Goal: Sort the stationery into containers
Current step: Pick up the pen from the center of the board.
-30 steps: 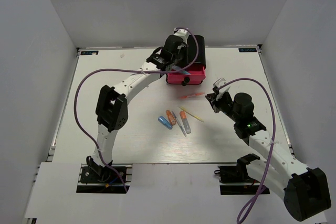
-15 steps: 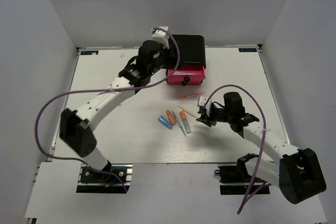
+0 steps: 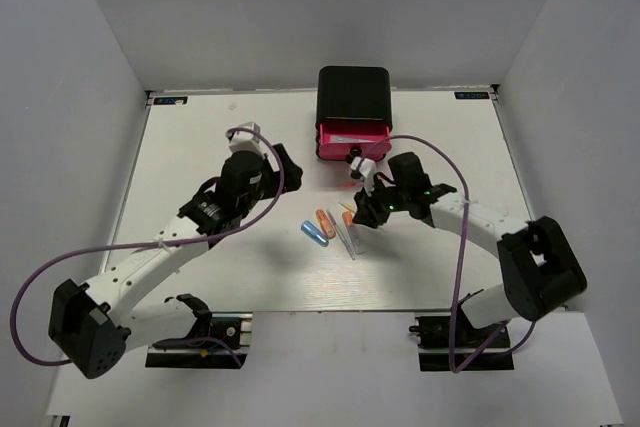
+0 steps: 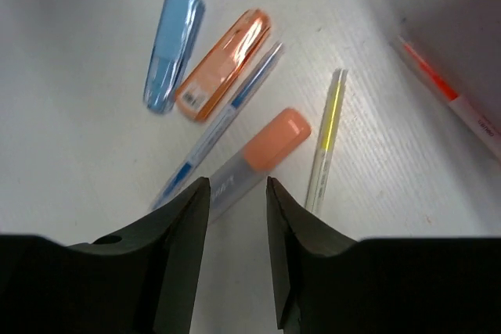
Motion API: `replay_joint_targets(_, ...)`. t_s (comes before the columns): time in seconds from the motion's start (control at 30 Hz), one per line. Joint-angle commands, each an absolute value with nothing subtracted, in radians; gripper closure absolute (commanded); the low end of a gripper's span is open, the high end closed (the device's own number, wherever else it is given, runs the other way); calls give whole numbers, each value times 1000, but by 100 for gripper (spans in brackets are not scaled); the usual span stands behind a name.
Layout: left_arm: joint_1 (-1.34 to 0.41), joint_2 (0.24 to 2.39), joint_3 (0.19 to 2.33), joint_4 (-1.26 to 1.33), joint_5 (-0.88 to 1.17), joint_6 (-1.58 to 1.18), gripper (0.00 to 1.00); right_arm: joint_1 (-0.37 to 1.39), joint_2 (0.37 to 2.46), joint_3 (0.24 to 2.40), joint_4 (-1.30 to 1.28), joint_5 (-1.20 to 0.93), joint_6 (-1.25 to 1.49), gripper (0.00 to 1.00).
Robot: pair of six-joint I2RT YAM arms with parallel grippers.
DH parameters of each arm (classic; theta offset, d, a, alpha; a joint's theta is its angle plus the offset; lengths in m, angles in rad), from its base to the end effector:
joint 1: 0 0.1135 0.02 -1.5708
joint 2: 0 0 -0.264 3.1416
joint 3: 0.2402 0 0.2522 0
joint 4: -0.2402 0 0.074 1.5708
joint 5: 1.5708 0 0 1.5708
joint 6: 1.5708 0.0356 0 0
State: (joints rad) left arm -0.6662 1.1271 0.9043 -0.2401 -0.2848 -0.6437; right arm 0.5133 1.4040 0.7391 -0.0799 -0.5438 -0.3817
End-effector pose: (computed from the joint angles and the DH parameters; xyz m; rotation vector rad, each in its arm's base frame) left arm 0.2071 -0.1501 0.3080 -0.1586 2.0499 -0.5388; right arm 0.2373 0.1549 0.1991 -1.2290 1.9214 0.6951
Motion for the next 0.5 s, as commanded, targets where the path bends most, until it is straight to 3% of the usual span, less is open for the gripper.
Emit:
replay_joint_targets(0.0, -663, 1037, 864, -304, -373, -736, 1, 558, 1483, 856, -93, -364, -155, 58)
replay_joint_targets(0.47, -663, 916, 756, -396, -408, -802, 1, 661, 1611, 943, -244, -152, -21, 51)
